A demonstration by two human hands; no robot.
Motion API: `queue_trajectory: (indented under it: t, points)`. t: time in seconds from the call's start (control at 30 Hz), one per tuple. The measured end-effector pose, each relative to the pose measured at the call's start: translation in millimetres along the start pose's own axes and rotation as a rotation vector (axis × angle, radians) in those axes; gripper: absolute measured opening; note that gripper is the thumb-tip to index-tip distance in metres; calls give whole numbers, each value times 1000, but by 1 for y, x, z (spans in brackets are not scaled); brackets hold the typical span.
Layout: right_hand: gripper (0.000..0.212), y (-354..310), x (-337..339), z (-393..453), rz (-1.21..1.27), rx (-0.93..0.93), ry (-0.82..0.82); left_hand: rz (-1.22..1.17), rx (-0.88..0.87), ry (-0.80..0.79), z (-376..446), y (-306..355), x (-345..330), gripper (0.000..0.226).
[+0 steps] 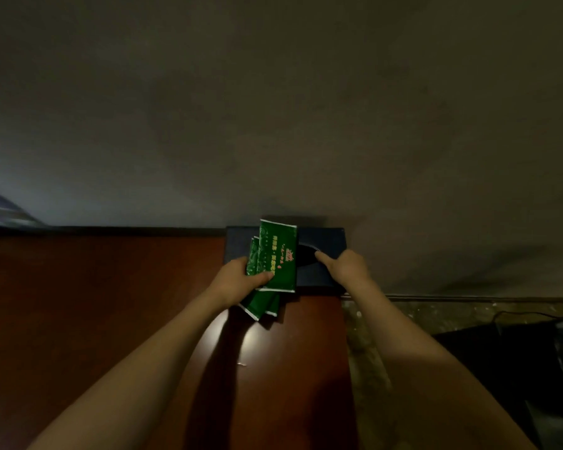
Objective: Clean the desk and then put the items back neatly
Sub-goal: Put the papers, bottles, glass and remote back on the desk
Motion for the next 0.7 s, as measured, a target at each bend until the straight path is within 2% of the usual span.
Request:
queue_trajectory:
  t: [0.03,0.1,0.13,0.2,0.27,0.33,0.4,0.5,0.7]
  points:
    - [46,-1,3,-7,51,54,23,-17,-10,-34,-7,1,-5,30]
    - [58,-7,11,-32,144,270,110,1,-54,-92,-25,3,-15,18]
    - [60,-10,11,-50,188,364,103,54,-87,-116,-35,4,-21,15]
    - [55,-6,-4,-87,238,433,-26,246,-180,-154,-54,2,-37,17]
    - [55,18,-31,-112,279,365,-148,529,-279,-154,-70,-5,-56,17]
    - [58,52,-53,-129,355,254,-154,694,-357,-87,-83,-17,-71,15]
    - [60,86,-70,-141,510,134,-139,648,-369,20,-96,-28,-77,14]
    - [63,119,-91,-153,680,8,-107,491,-299,135,-109,-47,-78,14]
    - [64,133,-108,-164,741,-11,-56,362,-202,127,-125,-72,-96,28]
Point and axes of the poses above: each hand's wrist, its own z-axis towards the middle knuckle, its own x-axis out of the back of the hand, y = z × x, the point moved 6 cm from there along z, towards the middle knuckle, and after that the axes turned 12 degrees about z, right-handed, at the moved point
